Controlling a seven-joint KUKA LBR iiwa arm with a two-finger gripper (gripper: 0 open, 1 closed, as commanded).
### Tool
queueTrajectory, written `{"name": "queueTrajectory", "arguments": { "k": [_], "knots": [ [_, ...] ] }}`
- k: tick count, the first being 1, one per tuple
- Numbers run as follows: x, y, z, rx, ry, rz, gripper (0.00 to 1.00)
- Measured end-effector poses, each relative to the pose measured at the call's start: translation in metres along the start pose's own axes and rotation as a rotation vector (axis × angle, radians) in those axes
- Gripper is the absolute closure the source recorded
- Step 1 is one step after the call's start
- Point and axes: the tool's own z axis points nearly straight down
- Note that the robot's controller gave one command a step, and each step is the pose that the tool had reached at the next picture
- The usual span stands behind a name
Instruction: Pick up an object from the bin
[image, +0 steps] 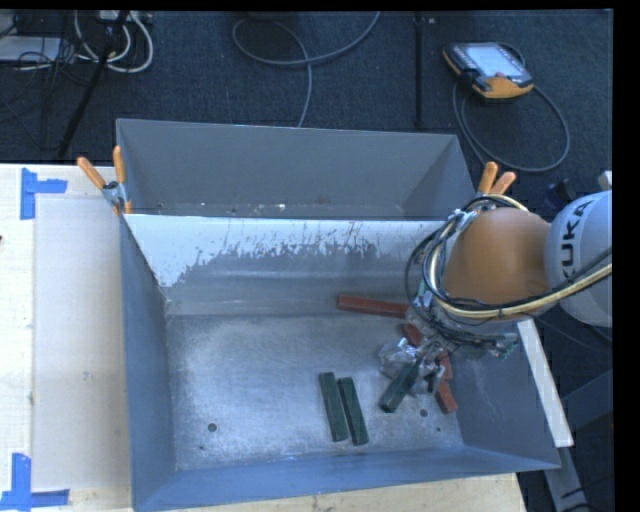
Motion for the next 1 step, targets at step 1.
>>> {"name": "queueTrajectory", "arguments": {
  "k": [1],
  "knots": [
    [0.0387,0.0437,-0.1751,0.006,-0.004,0.022,1.00]
  ]
}}
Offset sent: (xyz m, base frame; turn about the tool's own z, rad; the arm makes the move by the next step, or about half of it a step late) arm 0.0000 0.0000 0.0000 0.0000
